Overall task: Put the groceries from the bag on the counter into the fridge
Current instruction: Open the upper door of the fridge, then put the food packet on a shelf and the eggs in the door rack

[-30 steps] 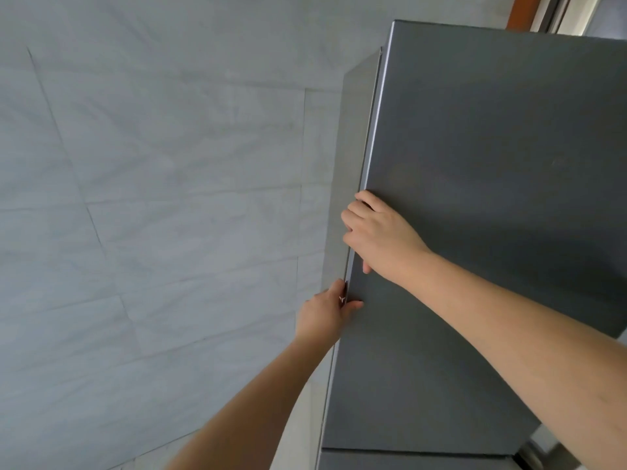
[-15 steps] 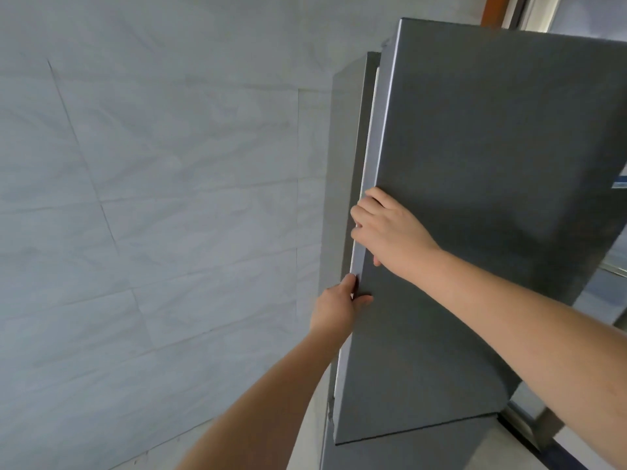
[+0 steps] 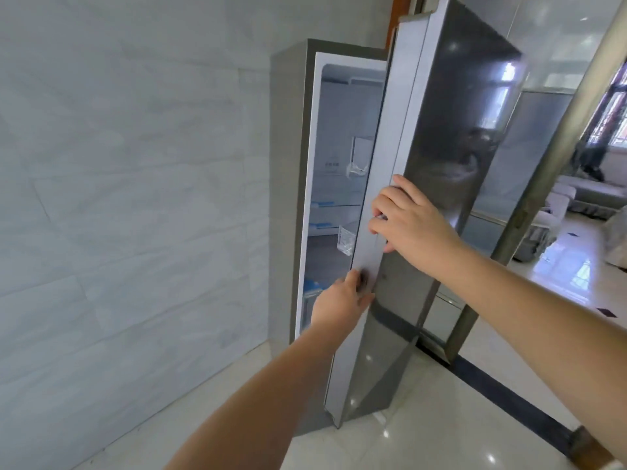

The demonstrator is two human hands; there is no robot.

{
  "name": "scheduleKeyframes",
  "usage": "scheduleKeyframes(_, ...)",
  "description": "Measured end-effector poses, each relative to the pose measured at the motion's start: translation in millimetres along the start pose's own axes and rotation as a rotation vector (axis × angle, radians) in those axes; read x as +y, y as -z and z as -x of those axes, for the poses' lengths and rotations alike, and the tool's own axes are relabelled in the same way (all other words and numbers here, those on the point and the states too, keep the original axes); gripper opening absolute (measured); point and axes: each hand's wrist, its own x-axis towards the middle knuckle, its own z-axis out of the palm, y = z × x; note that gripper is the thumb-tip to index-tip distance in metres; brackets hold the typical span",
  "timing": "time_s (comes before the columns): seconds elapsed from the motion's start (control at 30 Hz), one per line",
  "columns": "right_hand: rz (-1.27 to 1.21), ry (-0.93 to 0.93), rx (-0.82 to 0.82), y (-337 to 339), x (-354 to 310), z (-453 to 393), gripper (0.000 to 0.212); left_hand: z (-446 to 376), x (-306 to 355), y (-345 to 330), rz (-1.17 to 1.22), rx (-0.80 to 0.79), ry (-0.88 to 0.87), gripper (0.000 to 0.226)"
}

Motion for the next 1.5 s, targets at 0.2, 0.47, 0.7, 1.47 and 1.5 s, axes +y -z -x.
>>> scheduleKeyframes(0.2, -0.020, -0.160, 0.000, 9.5, -13.2, 36.7, 0.023, 15.9, 1.5, -8.1, -0.123, -0.069, -0.070, 0.047)
scheduleKeyframes(0.47, -0.105, -0.210, -0.079, -31.5, -42.3, 58.7, 0.031, 3.8, -9.3, -3.2, -0.397, -0.018, -0.213, 0.054)
scheduleKeyframes(0.7, -0.112, -0.363, -0.301, -54.5, -58.5, 81.9, 0.055, -28.1, 2.5, -6.0, -0.404, -0.073, -0.273, 0.062)
scheduleKeyframes(1.47, -0.226, -0.726, -0.213, -105.6, 58.4, 287.8, 0.055, -87.9, 162.5, -118.9, -0.344, -0.176, -0.682, 0.071)
scheduleKeyframes(1.5, -0.231, -0.738, -0.183, -109.2, 65.7, 295.2, 0.054, -91.1, 173.1, -126.7, -0.335, -0.188, -0.688, 0.071)
